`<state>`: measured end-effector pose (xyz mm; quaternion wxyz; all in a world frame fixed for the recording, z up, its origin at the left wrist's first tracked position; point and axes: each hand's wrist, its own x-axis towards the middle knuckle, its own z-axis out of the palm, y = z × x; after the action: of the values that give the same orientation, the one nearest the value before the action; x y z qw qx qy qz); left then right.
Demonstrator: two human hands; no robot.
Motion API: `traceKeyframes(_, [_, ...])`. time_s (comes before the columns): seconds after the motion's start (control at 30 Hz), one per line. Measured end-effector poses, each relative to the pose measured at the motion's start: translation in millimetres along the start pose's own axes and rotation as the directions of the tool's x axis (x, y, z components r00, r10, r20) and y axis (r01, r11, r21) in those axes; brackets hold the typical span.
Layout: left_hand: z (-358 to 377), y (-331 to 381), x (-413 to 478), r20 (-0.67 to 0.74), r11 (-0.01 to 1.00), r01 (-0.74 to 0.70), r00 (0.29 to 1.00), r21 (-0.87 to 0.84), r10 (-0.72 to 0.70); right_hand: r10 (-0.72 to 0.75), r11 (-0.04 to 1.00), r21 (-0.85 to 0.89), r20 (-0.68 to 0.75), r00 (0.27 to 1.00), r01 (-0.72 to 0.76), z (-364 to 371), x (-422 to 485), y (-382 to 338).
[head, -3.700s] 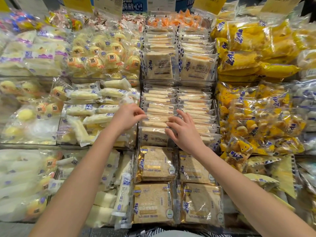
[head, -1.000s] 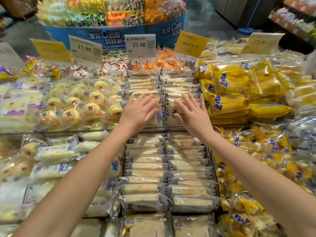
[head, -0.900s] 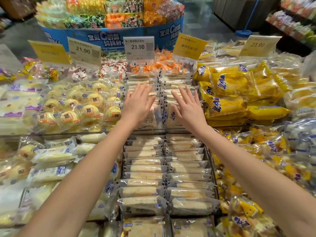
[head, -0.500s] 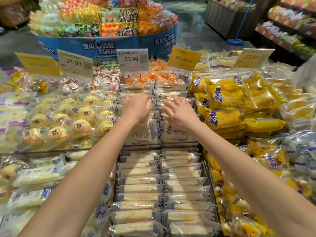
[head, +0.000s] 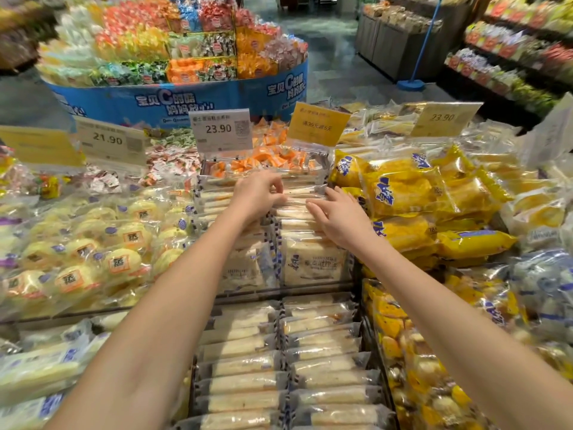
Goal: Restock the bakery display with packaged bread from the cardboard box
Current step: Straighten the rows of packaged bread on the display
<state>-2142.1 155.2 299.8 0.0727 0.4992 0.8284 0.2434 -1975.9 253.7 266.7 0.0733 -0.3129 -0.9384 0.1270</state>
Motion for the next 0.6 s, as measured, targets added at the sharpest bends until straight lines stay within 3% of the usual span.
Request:
traceKeyframes(0.27, [-10, -27, -2, 0.041, 0.998, 0.063, 0.997, 0.007, -0.064, -0.007, 1.0, 0.005, 0.076, 0.997, 0.007, -8, -9, -3])
traceKeyframes(0.43, [-18, -26, 9, 0.089, 0.996, 0.088, 0.992, 0.0, -0.088, -0.063, 0.997, 0.036, -0.102, 0.993, 0.067, -14, 7, -26])
traceKeyframes(0.53, [-19, -19, 16, -0.026, 0.997, 0.043, 0.999, -0.062, -0.045, 0.013, 0.991, 0.137, -0.02, 1.0, -0.01, -17, 36, -35])
traceKeyframes(0.6, [-17, -11, 22, 0.023, 1.0, -0.011, 1.0, -0.022, 0.012, 0.049, 0.995, 0.085, 0.074, 0.996, -0.055, -15, 53, -31])
